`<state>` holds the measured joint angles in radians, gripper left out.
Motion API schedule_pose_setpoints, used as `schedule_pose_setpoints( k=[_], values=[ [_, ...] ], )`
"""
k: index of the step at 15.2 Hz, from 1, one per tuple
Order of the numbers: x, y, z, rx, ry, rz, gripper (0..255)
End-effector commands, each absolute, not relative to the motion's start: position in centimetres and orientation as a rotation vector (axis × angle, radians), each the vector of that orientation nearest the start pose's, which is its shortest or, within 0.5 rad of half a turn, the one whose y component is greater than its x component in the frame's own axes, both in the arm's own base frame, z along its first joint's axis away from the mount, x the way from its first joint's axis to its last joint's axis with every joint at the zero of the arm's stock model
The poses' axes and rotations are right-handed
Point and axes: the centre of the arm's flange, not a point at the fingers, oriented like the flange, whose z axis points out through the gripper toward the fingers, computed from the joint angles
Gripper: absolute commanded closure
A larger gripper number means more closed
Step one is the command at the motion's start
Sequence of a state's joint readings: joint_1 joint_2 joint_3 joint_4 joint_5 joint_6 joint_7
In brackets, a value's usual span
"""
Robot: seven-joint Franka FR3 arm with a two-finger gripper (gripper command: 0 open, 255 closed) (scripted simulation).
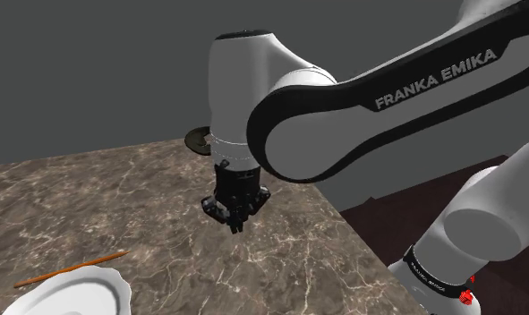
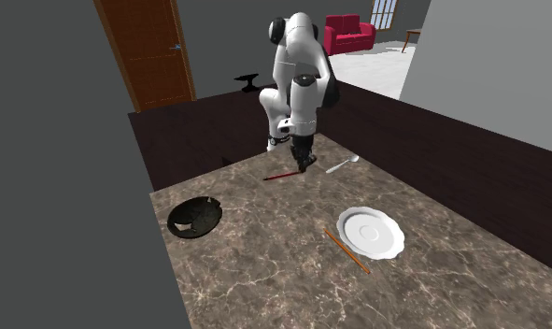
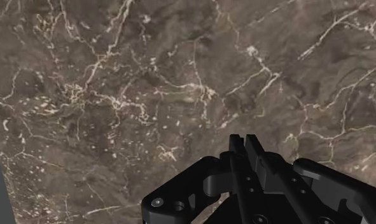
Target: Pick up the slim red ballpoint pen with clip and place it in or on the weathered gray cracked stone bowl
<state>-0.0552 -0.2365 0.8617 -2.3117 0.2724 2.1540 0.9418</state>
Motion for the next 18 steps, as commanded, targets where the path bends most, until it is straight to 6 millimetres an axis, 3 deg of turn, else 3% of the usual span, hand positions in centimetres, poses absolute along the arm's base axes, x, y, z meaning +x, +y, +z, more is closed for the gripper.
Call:
schedule_pose_setpoints(
  k=[1, 8, 18],
  values=[
    [32.5, 36.4, 41.6, -3.067, 0.462, 0.047, 255],
    [32.5, 36.4, 44.9, -3.067, 0.462, 0.047, 255],
    [44.6, 31.1, 45.3, -3.067, 0.462, 0.047, 255]
  ],
)
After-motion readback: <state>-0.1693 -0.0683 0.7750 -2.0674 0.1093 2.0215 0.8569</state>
